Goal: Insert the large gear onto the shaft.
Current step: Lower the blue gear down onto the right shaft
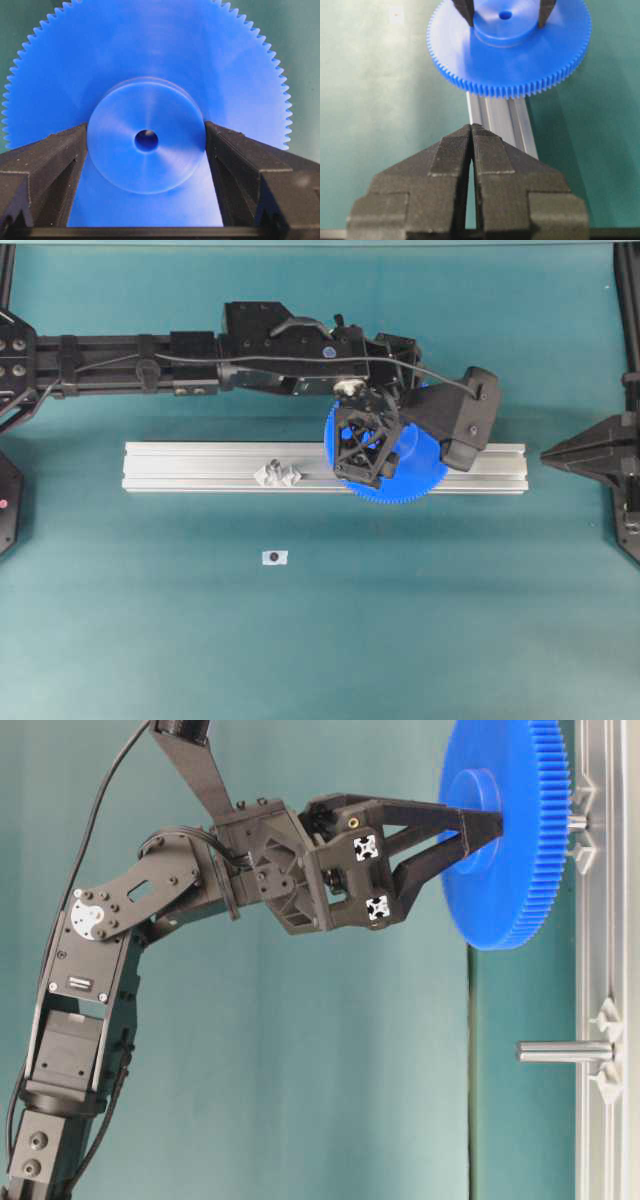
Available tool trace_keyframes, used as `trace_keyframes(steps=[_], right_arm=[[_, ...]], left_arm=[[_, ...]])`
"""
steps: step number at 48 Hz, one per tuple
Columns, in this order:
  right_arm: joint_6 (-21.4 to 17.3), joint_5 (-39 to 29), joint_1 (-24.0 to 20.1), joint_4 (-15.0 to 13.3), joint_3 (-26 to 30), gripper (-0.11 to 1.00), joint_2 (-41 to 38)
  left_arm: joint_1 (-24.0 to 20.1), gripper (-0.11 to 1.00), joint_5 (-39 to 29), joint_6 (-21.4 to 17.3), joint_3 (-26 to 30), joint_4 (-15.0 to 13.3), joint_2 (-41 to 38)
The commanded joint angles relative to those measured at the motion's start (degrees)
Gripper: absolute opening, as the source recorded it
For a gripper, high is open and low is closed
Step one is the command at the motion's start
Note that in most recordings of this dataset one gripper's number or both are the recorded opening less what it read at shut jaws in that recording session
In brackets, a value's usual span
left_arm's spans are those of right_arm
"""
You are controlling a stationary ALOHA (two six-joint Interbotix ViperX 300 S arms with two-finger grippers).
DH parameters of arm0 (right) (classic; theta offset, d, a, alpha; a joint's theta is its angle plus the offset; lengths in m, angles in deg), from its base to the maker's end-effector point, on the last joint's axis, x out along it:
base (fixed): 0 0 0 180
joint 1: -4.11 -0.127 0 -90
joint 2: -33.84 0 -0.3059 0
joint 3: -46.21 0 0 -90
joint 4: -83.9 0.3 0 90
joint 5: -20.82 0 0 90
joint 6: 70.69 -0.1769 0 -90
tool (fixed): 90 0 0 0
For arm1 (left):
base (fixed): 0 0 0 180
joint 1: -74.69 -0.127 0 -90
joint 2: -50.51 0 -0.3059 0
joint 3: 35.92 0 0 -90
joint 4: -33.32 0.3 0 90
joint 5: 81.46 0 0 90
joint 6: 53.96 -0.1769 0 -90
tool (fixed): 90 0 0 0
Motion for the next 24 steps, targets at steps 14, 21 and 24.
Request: trace_keyframes(steps=[14, 21, 24], right_arm=[[-0.53, 0.53, 0.0, 0.0, 0.62, 0.09, -0.35], [-0.53, 0.44, 0.0, 0.0, 0.62, 0.09, -0.35], [-0.53, 0.53, 0.0, 0.0, 0.53, 0.09, -0.35]], left_arm=[[-0.18, 0.83, 1.14, 0.18, 1.76, 0.09, -0.26], [-0.35, 0.83, 1.14, 0.09, 0.79, 0.09, 0.0], [-0.35, 0.83, 1.14, 0.18, 0.18, 0.09, 0.09]])
